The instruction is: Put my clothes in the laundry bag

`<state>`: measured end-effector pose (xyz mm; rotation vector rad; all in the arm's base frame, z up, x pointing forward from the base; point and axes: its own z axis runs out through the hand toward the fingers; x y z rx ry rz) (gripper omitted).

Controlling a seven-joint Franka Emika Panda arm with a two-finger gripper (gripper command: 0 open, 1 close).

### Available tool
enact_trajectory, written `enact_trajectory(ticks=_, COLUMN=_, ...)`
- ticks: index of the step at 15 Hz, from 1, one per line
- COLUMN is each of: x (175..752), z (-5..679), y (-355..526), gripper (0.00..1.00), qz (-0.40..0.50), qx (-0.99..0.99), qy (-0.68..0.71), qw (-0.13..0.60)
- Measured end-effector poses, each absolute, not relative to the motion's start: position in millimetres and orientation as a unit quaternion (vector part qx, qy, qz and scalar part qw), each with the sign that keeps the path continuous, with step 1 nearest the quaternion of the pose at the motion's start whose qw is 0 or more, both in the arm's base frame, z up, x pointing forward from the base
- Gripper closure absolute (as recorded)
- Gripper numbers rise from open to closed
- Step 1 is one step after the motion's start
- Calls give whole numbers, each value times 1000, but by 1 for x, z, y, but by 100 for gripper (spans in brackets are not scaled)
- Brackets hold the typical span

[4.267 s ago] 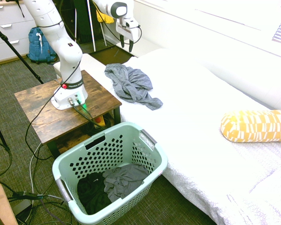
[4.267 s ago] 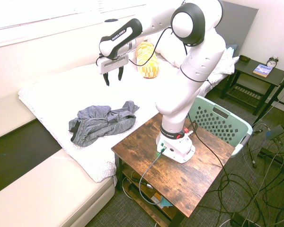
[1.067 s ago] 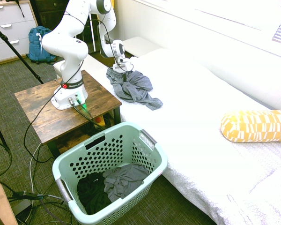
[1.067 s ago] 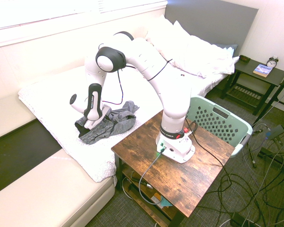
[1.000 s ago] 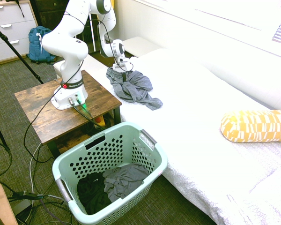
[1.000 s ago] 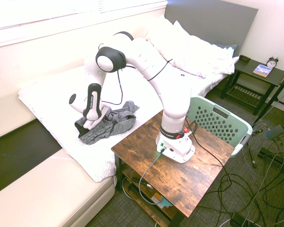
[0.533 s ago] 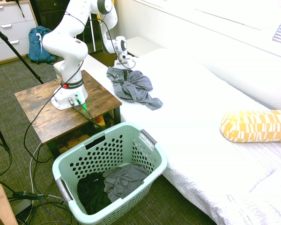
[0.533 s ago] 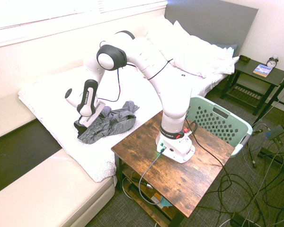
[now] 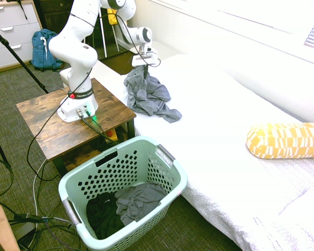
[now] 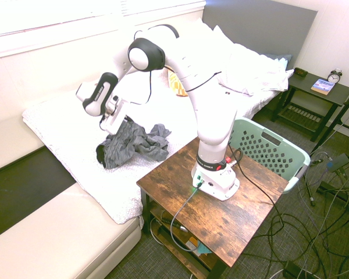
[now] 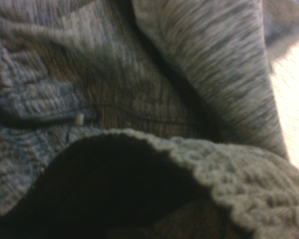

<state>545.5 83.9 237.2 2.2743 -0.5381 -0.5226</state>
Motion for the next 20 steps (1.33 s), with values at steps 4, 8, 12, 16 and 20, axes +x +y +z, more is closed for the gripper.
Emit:
enact_trajectory(ticks=4, x=536, z=443, y=1, gripper=100, qz=-247, qx=864, qy=-176, qw=402)
enact_trajectory(ticks=8, x=491, z=627, y=-85, gripper=100, qz=-260, qx=817, qy=-232, qw=459)
enact_trajectory(ticks=12, x=405, z=716, y=-232, gripper=100, qz=-299, qx=756, qy=-336, qw=476)
enact_trajectory(ticks=16, x=274, z=741, y=-335, gripper=100, qz=-361, qx=707, qy=-446, qw=413)
enact_trajectory(ticks=20, x=176, z=681, y=-398, gripper=100, qz=-364, qx=683, qy=-502, qw=385)
